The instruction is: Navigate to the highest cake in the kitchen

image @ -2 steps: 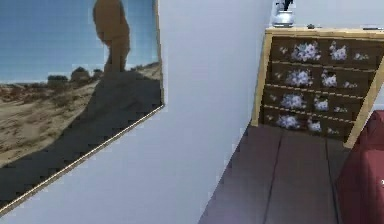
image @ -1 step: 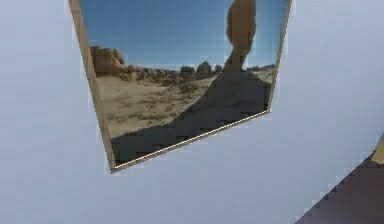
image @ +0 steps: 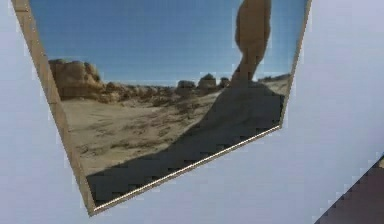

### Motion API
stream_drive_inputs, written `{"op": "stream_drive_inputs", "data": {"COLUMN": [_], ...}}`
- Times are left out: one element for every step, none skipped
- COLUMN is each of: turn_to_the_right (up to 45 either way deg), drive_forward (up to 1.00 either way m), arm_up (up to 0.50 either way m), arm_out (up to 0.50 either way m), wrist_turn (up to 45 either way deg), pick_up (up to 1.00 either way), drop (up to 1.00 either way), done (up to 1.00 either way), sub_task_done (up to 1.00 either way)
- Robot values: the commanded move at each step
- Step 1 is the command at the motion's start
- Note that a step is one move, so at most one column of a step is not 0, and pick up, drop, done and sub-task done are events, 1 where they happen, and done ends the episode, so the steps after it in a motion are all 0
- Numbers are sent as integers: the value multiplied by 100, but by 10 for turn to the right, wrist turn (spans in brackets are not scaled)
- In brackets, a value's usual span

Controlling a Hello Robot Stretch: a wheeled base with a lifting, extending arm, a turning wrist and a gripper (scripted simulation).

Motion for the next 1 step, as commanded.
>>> {"op": "stream_drive_inputs", "data": {"turn_to_the_right": [450], "drive_forward": [0], "arm_up": [0], "arm_out": [0], "wrist_turn": [0], "pick_up": [0], "drop": [0], "done": [0], "sub_task_done": [0]}}
